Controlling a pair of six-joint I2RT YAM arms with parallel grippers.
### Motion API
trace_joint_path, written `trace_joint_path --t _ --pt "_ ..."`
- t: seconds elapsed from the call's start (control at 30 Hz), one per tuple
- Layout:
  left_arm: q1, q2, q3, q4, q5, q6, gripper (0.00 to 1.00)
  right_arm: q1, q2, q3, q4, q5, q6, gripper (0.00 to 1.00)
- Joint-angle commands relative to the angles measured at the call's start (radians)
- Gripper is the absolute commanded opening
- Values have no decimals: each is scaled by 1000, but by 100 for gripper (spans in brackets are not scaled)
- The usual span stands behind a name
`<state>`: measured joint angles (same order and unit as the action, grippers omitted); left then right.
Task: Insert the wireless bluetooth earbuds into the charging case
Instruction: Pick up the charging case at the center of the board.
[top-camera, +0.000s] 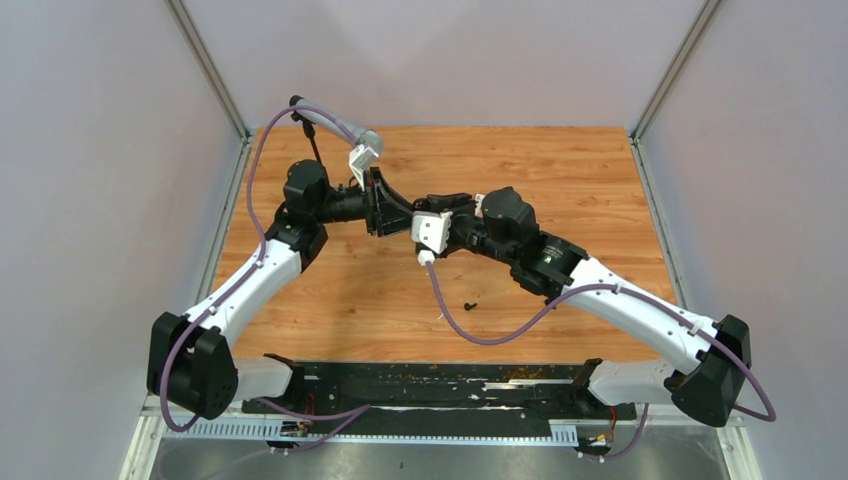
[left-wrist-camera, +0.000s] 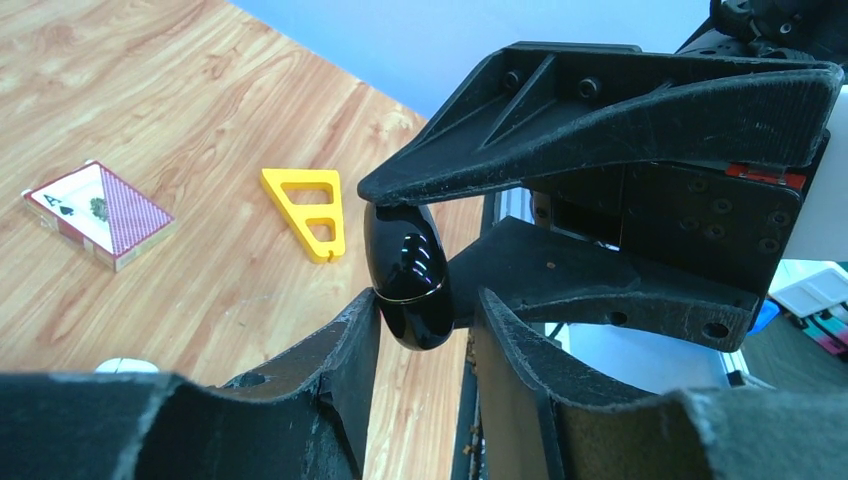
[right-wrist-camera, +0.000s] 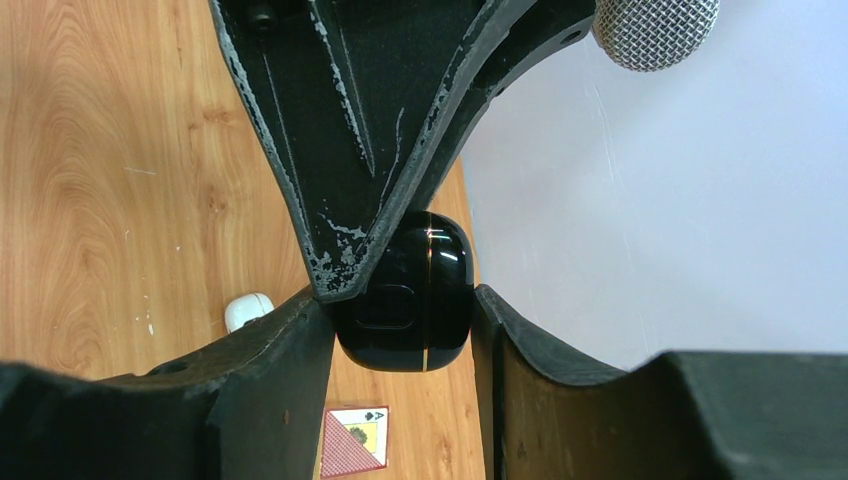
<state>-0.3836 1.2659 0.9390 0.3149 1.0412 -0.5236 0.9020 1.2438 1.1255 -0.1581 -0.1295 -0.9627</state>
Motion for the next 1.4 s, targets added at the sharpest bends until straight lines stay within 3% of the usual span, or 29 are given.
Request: trace_joint_path --t 0.0,0.17,0.47,0.67,0.73,0.87,0.97,1.13,1.2,1.37 --pt "-14 7 12 88 43 -39 47 20 -23 -17 66 -17 12 22" --pt "-14 18 16 112 61 -56 62 20 -27 -27 74 -18 18 22" --pt "-15 30 21 87 58 -44 46 20 -25 -32 112 -1 29 21" --pt "-16 46 34 78 58 -35 26 20 -20 -13 88 -17 42 27" --pt "-16 45 33 86 62 -30 14 15 -21 13 23 -29 69 39" --pt "-16 29 20 89 63 -14 12 -32 -15 99 -180 -124 146 67" --pt "-14 19 11 90 67 -8 9 -82 -2 186 -367 -198 227 73" --pt "-14 -6 -1 97 77 29 2 -213 57 362 -631 -400 329 74" --pt "-15 -41 -65 223 71 51 0 -274 102 427 -721 -504 345 72" --pt "-28 -113 -156 207 65 285 0 -334 250 597 -966 -715 251 55"
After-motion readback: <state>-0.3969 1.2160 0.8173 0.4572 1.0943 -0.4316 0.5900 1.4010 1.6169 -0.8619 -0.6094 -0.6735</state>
